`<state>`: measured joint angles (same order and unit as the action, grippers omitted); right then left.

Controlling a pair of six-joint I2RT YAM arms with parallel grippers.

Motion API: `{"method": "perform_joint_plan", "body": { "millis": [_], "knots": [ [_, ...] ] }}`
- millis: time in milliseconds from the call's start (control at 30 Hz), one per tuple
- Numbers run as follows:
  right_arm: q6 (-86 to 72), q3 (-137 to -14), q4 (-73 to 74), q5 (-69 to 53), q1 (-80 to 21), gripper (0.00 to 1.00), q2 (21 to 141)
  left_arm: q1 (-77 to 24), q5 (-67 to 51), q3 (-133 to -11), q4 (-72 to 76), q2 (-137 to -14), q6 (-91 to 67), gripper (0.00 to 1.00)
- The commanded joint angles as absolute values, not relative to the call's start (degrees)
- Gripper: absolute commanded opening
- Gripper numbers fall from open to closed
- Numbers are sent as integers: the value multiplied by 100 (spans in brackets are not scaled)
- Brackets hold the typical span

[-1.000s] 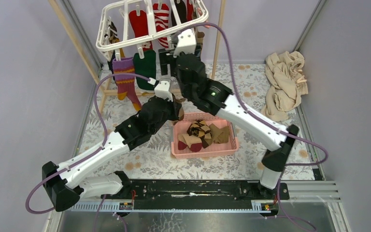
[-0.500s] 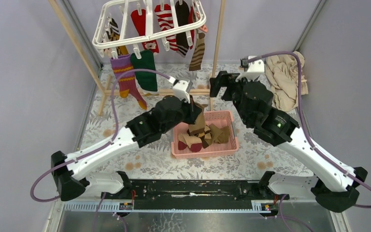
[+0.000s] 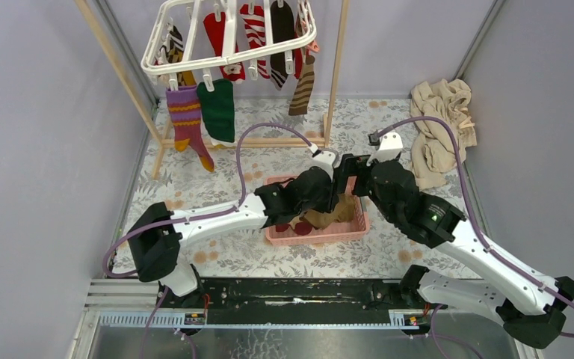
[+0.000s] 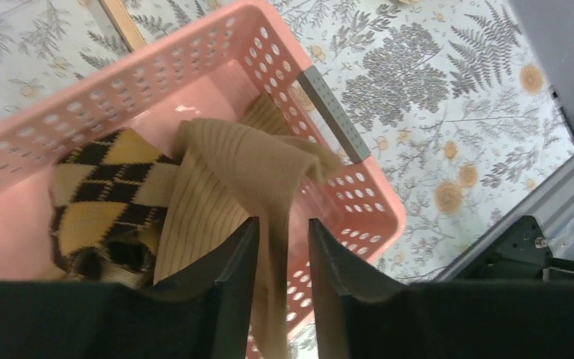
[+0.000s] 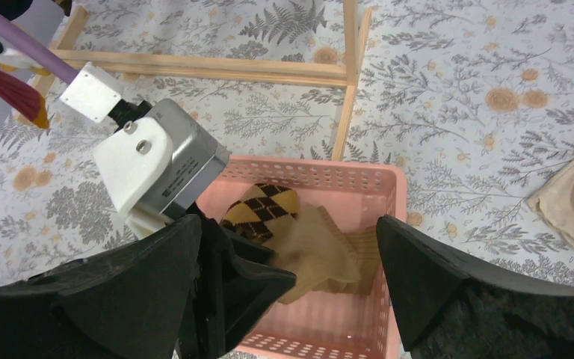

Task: Remove the socks clipped to the hanger
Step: Place the sock in the bin.

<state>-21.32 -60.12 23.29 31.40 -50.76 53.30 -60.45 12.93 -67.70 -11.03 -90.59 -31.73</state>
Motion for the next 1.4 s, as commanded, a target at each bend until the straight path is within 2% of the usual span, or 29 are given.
{"method": "perform_joint_plan", "body": {
  "millis": [0,300,400,433,633,800,1100,1367],
  "knots": [
    [-2365,-5898,2194,2879,-5014,95,4964,-6187,1517,-6863,-773,-9058,-3504,42],
    [-2463,-5575,2290,2460,-5005,96,4668,-6268,1892,-6690,-1060,-8595,-3594,58],
    [-2478,-5368,2238,2152,-5010,96,4532,-6382,2103,-6540,-1315,-8068,-3568,97],
    [-2488,-5305,2222,2009,-5010,96,4507,-6440,2188,-6456,-1420,-7864,-3598,98],
    [-2612,-4827,2161,1204,-5010,96,4407,-6614,2301,-5363,-1693,-6353,-4068,99],
    [-2652,-4438,2125,1146,-5009,98,4195,-6644,2471,-4670,-1917,-5446,-4454,99],
    [-2728,-4057,1498,839,-5014,98,4570,-6645,3247,-4604,-2644,-5257,-4753,99],
    [-2375,-4856,615,262,-5010,98,5638,-6645,3956,-4419,-3287,-4752,-5265,99]
  ]
}}
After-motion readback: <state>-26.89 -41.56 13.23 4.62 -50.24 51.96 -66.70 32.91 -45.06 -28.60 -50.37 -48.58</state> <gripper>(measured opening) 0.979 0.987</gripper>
